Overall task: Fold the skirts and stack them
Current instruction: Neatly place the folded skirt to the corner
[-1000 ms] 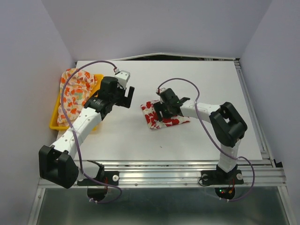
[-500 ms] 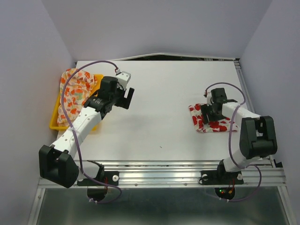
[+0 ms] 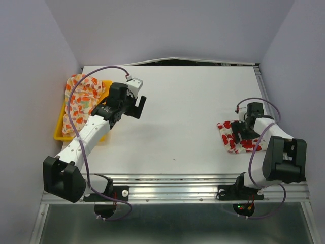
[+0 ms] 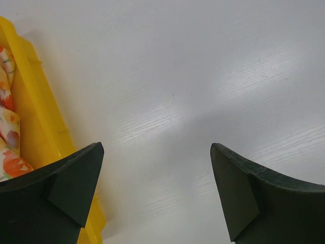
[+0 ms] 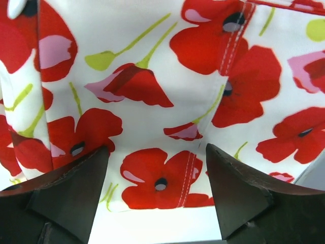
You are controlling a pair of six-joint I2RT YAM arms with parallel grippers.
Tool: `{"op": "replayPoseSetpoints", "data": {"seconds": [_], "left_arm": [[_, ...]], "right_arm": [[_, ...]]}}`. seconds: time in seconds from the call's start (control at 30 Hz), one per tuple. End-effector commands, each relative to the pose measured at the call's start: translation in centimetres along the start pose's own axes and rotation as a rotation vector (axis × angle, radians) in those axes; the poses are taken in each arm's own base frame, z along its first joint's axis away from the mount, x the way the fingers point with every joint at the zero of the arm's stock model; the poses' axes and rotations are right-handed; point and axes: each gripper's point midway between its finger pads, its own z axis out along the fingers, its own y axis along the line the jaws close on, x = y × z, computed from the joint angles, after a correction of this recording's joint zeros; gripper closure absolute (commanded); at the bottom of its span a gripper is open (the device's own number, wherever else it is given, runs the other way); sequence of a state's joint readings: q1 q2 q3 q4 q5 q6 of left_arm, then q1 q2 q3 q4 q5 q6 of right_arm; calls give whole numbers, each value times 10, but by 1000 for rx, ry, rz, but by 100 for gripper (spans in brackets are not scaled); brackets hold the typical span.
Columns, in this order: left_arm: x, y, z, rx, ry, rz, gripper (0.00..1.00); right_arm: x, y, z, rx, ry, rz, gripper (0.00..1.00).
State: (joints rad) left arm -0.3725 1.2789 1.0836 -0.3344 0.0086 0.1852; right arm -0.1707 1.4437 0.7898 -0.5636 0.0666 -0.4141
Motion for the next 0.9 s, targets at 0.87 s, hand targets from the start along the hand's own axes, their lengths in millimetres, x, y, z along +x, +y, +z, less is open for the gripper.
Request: {"op": "replayPoseSetpoints", "data": {"seconds": [0.87], "left_arm": [[1, -14, -56, 135, -136, -37, 2]], "right_arm": [[-121, 154, -137, -642, -473, 33, 0]]}}
